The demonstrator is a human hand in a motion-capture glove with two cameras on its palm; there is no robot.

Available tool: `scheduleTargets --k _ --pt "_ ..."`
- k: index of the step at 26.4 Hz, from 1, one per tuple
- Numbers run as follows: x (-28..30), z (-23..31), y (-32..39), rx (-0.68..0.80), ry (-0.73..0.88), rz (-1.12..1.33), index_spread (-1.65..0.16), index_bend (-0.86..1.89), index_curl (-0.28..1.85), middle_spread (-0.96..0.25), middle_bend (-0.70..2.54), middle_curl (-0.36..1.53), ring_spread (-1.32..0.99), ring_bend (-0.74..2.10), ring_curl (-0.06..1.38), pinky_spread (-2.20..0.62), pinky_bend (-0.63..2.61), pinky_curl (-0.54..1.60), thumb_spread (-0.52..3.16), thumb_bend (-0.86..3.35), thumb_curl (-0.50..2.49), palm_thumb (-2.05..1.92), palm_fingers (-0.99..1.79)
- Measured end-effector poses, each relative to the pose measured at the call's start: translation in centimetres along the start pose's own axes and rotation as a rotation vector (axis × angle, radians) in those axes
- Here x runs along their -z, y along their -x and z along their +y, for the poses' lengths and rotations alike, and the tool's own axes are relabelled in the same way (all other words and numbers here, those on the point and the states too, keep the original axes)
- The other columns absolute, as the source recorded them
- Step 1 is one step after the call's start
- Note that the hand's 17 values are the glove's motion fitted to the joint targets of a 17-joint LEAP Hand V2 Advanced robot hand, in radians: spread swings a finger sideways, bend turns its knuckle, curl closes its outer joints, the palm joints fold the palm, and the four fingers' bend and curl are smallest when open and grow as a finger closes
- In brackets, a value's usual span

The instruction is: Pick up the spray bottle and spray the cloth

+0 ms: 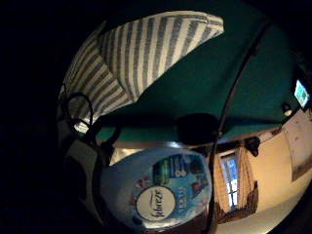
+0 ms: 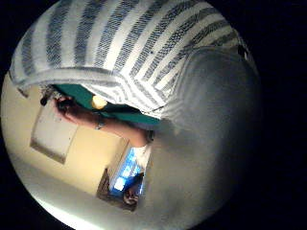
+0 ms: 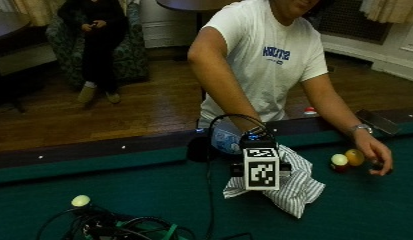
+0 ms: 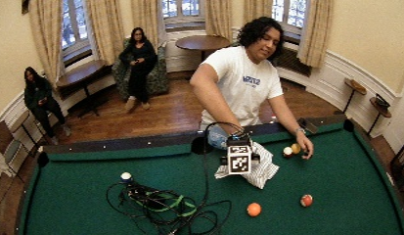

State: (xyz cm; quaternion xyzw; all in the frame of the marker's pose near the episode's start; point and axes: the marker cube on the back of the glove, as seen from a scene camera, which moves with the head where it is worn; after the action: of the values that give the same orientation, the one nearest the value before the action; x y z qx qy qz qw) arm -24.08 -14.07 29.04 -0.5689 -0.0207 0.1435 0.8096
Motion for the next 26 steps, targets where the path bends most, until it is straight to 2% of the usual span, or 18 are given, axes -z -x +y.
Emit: scheduleTargets --k 5,9,17,26 --pt "0.9 1.0 0.2 0.018 -0.029 -0.020 -0.28 0.25 0.62 -0.19 0.70 0.58 -0.21 0.84 0.49 -0.30 0.54 0.43 0.51 -0.02 0.79 0.93 1.38" --pt "3.3 3.8 1.6 0.113 -0.069 -0.094 -0.28 0.24 0.62 -0.19 0.71 0.58 -0.21 0.84 0.49 -0.31 0.54 0.43 0.51 -0.02 0.80 0.93 1.38" --pt "10.1 9.8 7.7 0.497 -0.341 -0.295 -0.28 0.23 0.63 -0.20 0.71 0.58 -0.21 0.83 0.49 -0.31 0.54 0.43 0.51 -0.03 0.81 0.93 1.38" --pt "13.8 12.7 16.6 0.875 -0.558 -0.513 -0.29 0.23 0.65 -0.20 0.70 0.58 -0.21 0.83 0.49 -0.31 0.53 0.43 0.52 -0.03 0.81 0.92 1.38"
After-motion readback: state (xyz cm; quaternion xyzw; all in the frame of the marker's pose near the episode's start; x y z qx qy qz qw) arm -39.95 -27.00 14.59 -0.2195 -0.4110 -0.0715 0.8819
